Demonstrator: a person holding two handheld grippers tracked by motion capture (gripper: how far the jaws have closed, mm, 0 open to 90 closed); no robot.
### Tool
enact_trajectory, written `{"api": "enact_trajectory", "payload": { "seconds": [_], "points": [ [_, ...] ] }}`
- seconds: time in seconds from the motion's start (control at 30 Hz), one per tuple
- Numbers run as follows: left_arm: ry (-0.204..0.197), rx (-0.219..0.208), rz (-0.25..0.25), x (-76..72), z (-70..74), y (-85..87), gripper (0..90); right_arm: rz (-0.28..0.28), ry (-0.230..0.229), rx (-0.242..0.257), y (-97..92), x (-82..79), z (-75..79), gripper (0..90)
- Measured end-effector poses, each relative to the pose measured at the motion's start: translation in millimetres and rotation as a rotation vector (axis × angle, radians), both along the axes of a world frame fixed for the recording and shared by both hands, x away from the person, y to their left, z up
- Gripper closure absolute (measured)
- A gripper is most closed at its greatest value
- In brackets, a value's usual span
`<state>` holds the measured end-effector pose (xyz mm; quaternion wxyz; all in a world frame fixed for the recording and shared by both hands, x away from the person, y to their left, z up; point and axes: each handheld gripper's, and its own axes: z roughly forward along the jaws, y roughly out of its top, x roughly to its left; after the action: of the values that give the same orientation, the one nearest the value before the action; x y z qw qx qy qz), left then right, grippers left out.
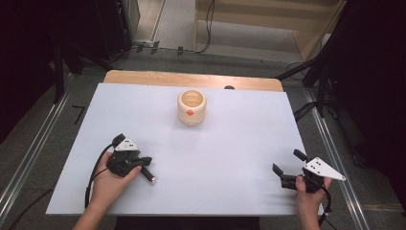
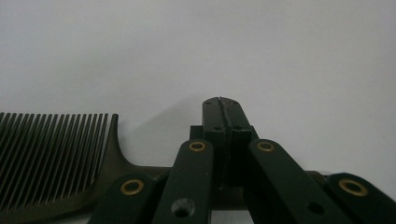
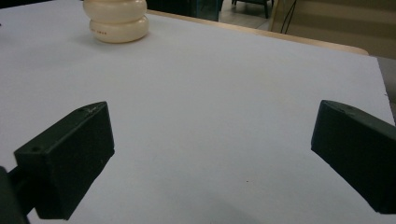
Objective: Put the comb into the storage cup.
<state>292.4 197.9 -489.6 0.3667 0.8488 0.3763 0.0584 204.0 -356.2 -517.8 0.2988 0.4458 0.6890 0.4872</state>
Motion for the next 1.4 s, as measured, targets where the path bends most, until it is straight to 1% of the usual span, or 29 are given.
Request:
{"api": "enact_trajectory", "payload": {
  "seconds": [0.07, 0.17, 0.3, 0.33, 0.47, 0.6, 0.7, 0.8, 0.83, 0.87, 1.0, 1.1, 1.27, 1.33, 1.4],
  "points": [
    [-0.010, -0.019, 0.005, -1.5, 2.1, 1.2, 90.0, 0.000, -0.001, -0.001, 0.1, 0.1, 0.0, 0.0],
    [-0.020, -0.017, 0.004, -3.2, 4.6, 2.2, 90.0, 0.000, 0.002, -0.003, 0.3, 0.2, 0.1, 0.0],
    [-0.011, -0.019, -0.011, -5.3, 3.2, 1.4, 90.0, 0.000, 0.001, -0.005, 0.3, 0.2, 0.0, 0.0],
    [-0.007, -0.010, -0.019, -6.9, 2.2, 0.6, 90.0, 0.000, 0.001, -0.004, 0.3, 0.2, 0.0, 0.0],
    [0.009, -0.003, -0.033, -12.9, -2.7, -1.0, 90.0, 0.001, 0.000, -0.005, 0.2, 0.2, 0.0, 0.0],
    [0.018, 0.007, -0.032, -18.0, -5.1, 2.2, 90.0, 0.002, 0.001, -0.005, 0.3, 0.2, 0.0, 0.0],
    [0.020, 0.010, -0.021, -22.0, -5.3, 6.8, 90.0, 0.002, 0.001, -0.004, 0.3, 0.2, 0.0, 0.0],
    [0.020, 0.024, -0.018, -24.1, -4.6, 12.4, 90.0, 0.001, 0.001, -0.006, 0.4, 0.2, 0.0, 0.0],
    [0.021, 0.025, -0.011, -25.0, -4.5, 14.0, 90.0, 0.001, 0.001, -0.006, 0.5, 0.3, -0.1, 0.0],
    [0.019, 0.035, -0.004, -25.7, -4.2, 16.7, 90.0, 0.001, 0.002, -0.006, 0.5, 0.3, -0.1, 0.0],
    [0.021, 0.037, 0.016, -26.3, -4.1, 26.0, 90.0, 0.002, 0.003, -0.006, 0.5, 0.3, 0.0, 0.0],
    [0.019, 0.033, 0.041, -25.2, -4.2, 33.9, 90.0, 0.001, 0.003, -0.006, 0.7, 0.3, -0.1, 0.0],
    [0.014, 0.031, 0.064, -22.4, -3.5, 43.3, 90.0, 0.000, 0.004, -0.006, 0.6, 0.3, 0.0, 0.0],
    [0.013, 0.033, 0.064, -21.8, -2.9, 45.1, 90.0, 0.001, 0.004, -0.006, 0.6, 0.4, -0.1, 0.0],
    [0.014, 0.011, 0.051, -21.9, -1.2, 46.2, 90.0, 0.001, 0.004, -0.006, 0.6, 0.4, 0.0, 0.0]
  ]
}}
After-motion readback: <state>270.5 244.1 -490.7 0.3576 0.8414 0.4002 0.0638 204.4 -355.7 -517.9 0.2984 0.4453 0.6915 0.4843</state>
